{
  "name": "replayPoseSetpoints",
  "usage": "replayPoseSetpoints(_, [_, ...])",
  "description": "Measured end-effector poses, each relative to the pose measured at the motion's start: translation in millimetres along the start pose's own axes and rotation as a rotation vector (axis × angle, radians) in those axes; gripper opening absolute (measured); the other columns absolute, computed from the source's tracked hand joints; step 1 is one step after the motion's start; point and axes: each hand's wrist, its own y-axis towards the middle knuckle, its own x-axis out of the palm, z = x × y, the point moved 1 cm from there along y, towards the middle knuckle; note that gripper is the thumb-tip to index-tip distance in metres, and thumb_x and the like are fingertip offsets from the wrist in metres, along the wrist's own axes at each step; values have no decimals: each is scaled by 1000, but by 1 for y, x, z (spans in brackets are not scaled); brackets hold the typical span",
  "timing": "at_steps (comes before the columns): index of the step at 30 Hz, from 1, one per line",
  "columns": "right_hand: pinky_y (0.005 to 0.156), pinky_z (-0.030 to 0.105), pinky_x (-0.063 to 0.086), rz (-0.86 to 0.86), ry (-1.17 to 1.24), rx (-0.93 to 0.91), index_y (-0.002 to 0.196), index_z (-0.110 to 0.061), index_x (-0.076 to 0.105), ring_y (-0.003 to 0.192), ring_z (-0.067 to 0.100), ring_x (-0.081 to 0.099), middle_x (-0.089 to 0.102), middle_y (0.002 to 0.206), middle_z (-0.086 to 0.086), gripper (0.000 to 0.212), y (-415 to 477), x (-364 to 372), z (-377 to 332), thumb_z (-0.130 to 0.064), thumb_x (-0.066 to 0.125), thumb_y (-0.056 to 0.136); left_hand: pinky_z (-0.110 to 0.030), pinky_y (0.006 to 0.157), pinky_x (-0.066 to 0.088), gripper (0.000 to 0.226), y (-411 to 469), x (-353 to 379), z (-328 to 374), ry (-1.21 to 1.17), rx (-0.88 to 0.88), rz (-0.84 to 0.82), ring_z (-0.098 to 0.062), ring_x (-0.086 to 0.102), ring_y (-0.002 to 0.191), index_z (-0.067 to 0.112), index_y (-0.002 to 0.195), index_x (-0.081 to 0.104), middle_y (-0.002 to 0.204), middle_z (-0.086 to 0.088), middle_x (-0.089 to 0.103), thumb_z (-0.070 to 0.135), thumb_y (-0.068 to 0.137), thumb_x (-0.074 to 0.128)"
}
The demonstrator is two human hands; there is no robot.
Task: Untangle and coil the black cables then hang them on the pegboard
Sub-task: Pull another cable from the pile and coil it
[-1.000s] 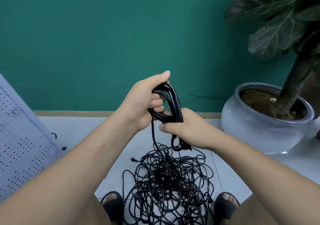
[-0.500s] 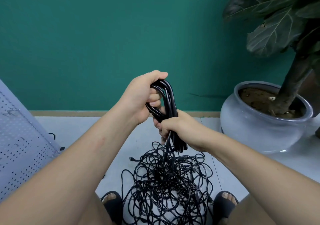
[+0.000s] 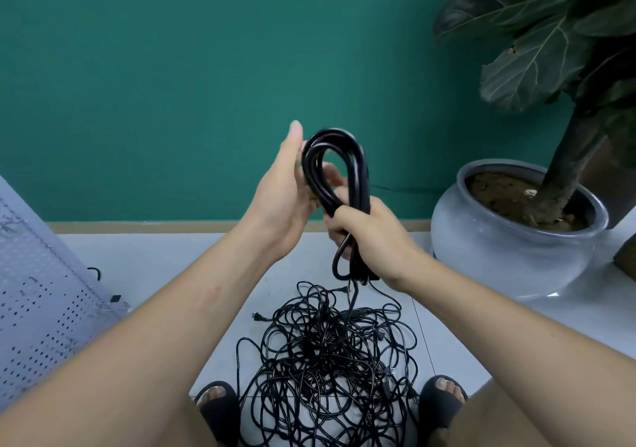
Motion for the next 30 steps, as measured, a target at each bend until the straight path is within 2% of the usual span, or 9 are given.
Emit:
replayPoseSetpoints(3, [60, 42, 26, 92, 4, -63, 73, -14, 44, 60, 21, 32, 37, 67, 6, 12, 3, -12, -5, -19, 54, 73, -45, 90, 52, 35, -2, -4, -30, 173, -119, -84, -21, 69, 84, 15, 108, 67, 98, -7, 73, 39, 110, 41])
replayPoseSetpoints(7, [61, 39, 25, 197, 70, -117, 75, -12, 42, 63, 22, 29, 35, 69, 4, 12, 5, -28, -9, -15, 54, 78, -44, 111, 48, 30, -18, -1, -71, 549, -315, -292, -13, 75, 113, 25, 112, 73, 114, 4, 81, 35, 98, 49])
replayPoseSetpoints(11, [57, 36, 26, 296, 132, -134, 70, -20, 42, 59, 20, 29, 37, 67, 1, 18, 6, -39, -11, -13, 54, 82, -44, 118, 44, 30, -35, 10, -92, 584, -404, -330, -8, 71, 118, 28, 122, 70, 118, 10, 80, 23, 104, 46])
replayPoseSetpoints(14, [57, 34, 27, 388, 166, -118, 69, -24, 41, 58, 15, 31, 41, 65, -5, 21, 10, -44, -9, -15, 54, 83, -48, 113, 49, 21, -43, 9, -108, 705, -345, -349, -18, 72, 115, 37, 111, 72, 112, 9, 80, 38, 93, 62])
replayPoseSetpoints(16, [60, 35, 29, 447, 141, -114, 74, -19, 41, 60, 16, 33, 42, 66, -6, 16, 13, -47, -7, -17, 54, 82, -47, 101, 52, 19, -47, 7, -113, 744, -323, -408, -30, 69, 103, 33, 108, 72, 106, 9, 81, 35, 95, 58])
replayPoseSetpoints(21, [65, 37, 32, 565, 53, -143, 83, -13, 43, 72, 20, 35, 43, 77, 3, 13, 19, -60, -6, -18, 54, 87, -37, 82, 43, 25, -49, 2, -105, 785, -344, -484, -18, 57, 85, 22, 99, 73, 100, 8, 82, 36, 108, 55])
replayPoseSetpoints(25, [56, 29, 33, 620, -66, -143, 84, -18, 42, 67, 16, 35, 42, 78, 4, 17, 22, -70, -5, -14, 53, 96, -30, 70, 42, 39, -50, -6, -99, 1112, -287, -548, -10, 54, 70, 27, 97, 73, 78, 16, 65, 61, 104, 55])
replayPoseSetpoints(27, [49, 25, 29, 616, -154, -127, 81, -20, 39, 58, 11, 31, 40, 74, 0, 23, 24, -72, -2, -12, 53, 98, -31, 72, 47, 38, -51, -9, -93, 1123, -276, -558, -15, 58, 68, 24, 97, 72, 80, 16, 71, 57, 106, 55])
replayPoseSetpoints(30, [51, 32, 30, 592, -308, -67, 81, -22, 39, 52, 9, 29, 40, 70, -2, 22, 28, -74, 3, -15, 52, 97, -27, 59, 44, 36, -54, -6, -77, 1093, -259, -552, -14, 53, 58, 19, 94, 69, 87, 7, 81, 47, 110, 54])
